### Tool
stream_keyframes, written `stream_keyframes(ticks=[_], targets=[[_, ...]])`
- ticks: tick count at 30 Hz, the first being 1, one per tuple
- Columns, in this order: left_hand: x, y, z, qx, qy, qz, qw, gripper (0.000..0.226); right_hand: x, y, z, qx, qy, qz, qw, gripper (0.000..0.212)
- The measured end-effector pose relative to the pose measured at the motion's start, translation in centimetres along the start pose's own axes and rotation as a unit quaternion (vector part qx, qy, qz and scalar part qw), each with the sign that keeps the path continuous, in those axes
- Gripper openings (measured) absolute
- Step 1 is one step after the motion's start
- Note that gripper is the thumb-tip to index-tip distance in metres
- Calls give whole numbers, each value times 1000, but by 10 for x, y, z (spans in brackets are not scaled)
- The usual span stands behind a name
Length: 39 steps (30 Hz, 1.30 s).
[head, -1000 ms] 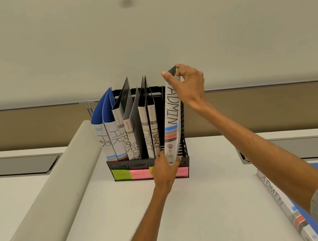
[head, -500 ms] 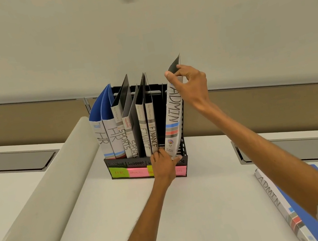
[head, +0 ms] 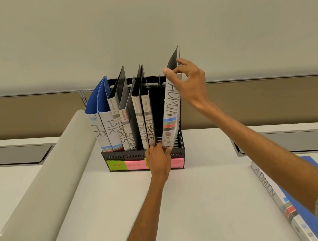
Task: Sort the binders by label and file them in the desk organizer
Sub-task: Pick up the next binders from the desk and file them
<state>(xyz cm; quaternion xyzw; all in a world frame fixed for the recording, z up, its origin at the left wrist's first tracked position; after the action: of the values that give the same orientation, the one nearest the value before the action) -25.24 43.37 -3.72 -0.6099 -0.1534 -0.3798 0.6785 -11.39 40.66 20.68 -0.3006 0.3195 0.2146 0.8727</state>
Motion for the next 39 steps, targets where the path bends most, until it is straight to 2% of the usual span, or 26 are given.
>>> stream_keyframes(ticks=[4,10,13,15,17,22,27,30,34,39], targets=[[-6,3,4,-28,-4,-5,1000,44,6,-4,0,19,1,11,1000,30],[2,2,-2,18,30,21,999,39,6,3,-3,-7,2,3,1000,31],[2,4,-2,8,29,47,998,55,9,10,-12,-18,12,3,1000,29],[3,6,-1,10,0,39,999,72,10,12,-16,-22,4,-5,1000,28],[7,9,2,23,-31,32,999,78,7,13,-15,-22,-11,-10,1000,25],[12,10,8,83,-47,47,994,55,5,12,-13,-25,-39,3,999,19],[15,11,9,86,-46,72,993,48,2,12,-12,-17,-50,32,998,14],[17,12,8,82,-41,77,993,46,-6,13,-12,-23,-72,50,996,19],[17,11,6,102,-30,77,991,48,-5,18,-11,-75,-42,127,988,36],[18,12,5,94,-23,90,991,46,-5,22,-7,-121,-15,102,987,39]])
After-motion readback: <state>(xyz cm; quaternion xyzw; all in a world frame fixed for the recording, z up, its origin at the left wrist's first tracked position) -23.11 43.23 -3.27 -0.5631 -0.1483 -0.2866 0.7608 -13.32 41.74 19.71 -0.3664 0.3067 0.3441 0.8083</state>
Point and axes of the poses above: each hand's wrist, its own z-axis towards the middle knuckle, its own y-axis out of the palm, x = y × z, the point moved 5 cm from there along z, towards the middle knuckle, and after that the axes turned 3 degrees about -z, right-handed, at the moved point
